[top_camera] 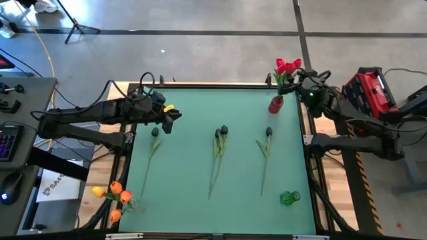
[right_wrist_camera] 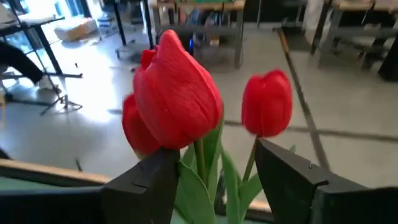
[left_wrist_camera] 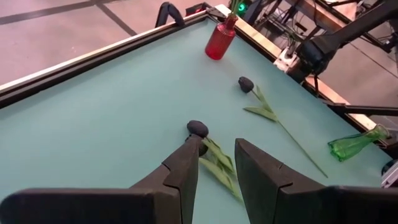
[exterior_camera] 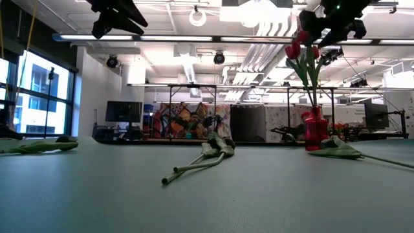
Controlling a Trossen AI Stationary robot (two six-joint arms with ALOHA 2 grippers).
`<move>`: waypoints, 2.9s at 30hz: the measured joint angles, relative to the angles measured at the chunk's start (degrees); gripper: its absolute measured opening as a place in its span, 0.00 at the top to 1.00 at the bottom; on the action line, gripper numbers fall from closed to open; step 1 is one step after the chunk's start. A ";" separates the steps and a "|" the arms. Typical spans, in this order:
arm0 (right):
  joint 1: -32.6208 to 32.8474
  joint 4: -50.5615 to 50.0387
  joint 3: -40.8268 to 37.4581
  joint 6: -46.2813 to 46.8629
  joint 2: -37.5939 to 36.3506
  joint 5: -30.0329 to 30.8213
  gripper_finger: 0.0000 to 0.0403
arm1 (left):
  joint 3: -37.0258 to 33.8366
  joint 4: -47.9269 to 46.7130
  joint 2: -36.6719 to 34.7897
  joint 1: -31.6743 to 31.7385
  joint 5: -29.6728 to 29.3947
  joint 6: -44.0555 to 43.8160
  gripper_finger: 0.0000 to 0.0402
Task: Sort flowers into vase by color
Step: Put the red tulip into the red vase, then put the black tulip into the green vase
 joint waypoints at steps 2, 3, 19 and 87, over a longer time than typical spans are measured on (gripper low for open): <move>-1.22 -0.97 0.00 2.69 0.06 -2.69 0.52 | 0.00 -0.23 0.00 0.00 -0.02 -0.62 0.77; -1.75 -0.86 0.00 4.09 -0.04 -4.06 0.52 | 0.00 -0.37 0.00 0.00 -0.02 -1.01 0.77; -12.08 -33.04 15.13 20.22 6.94 -21.30 0.52 | -1.72 -10.34 -0.07 0.04 0.93 -3.00 0.77; 30.06 -24.65 -7.41 64.14 12.36 -39.85 0.52 | -24.74 16.18 -4.52 0.66 7.24 -12.57 0.77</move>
